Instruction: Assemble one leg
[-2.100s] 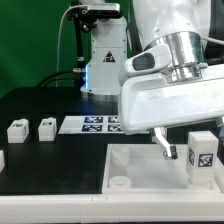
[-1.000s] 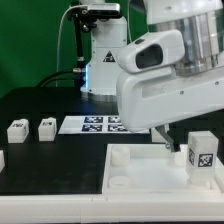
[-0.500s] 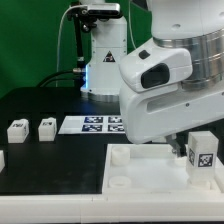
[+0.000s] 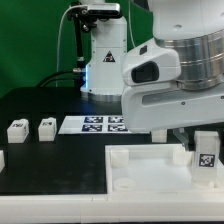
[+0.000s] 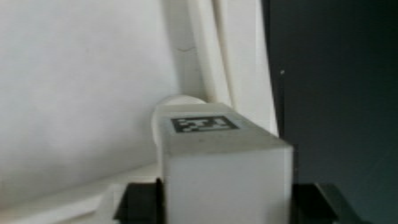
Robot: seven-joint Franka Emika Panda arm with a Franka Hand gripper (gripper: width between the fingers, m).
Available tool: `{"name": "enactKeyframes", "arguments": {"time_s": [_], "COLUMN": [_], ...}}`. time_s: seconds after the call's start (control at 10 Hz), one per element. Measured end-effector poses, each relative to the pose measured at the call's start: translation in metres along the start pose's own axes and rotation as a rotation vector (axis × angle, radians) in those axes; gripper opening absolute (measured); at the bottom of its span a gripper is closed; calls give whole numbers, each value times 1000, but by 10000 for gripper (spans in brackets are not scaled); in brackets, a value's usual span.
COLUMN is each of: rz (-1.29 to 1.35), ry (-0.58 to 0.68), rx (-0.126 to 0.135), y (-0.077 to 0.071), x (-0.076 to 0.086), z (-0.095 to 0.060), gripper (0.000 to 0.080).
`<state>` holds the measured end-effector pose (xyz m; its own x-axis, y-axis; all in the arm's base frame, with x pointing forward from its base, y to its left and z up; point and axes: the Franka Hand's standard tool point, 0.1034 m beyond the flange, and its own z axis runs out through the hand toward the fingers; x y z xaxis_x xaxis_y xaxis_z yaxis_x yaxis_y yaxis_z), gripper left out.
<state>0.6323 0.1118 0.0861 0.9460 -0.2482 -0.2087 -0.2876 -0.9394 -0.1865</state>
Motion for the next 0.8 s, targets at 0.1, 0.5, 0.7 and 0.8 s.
{"name": "enactKeyframes", "arguments": {"time_s": [0.1, 0.5, 0.7, 0.8], "rz": [87, 627, 848, 899], "ry": [12, 34, 9, 6], "rx": [3, 78, 114, 122], "y": [-2, 1, 4, 6], "x": [2, 6, 7, 7], "z": [0, -1, -1, -1], "gripper": [311, 311, 311, 311]}}
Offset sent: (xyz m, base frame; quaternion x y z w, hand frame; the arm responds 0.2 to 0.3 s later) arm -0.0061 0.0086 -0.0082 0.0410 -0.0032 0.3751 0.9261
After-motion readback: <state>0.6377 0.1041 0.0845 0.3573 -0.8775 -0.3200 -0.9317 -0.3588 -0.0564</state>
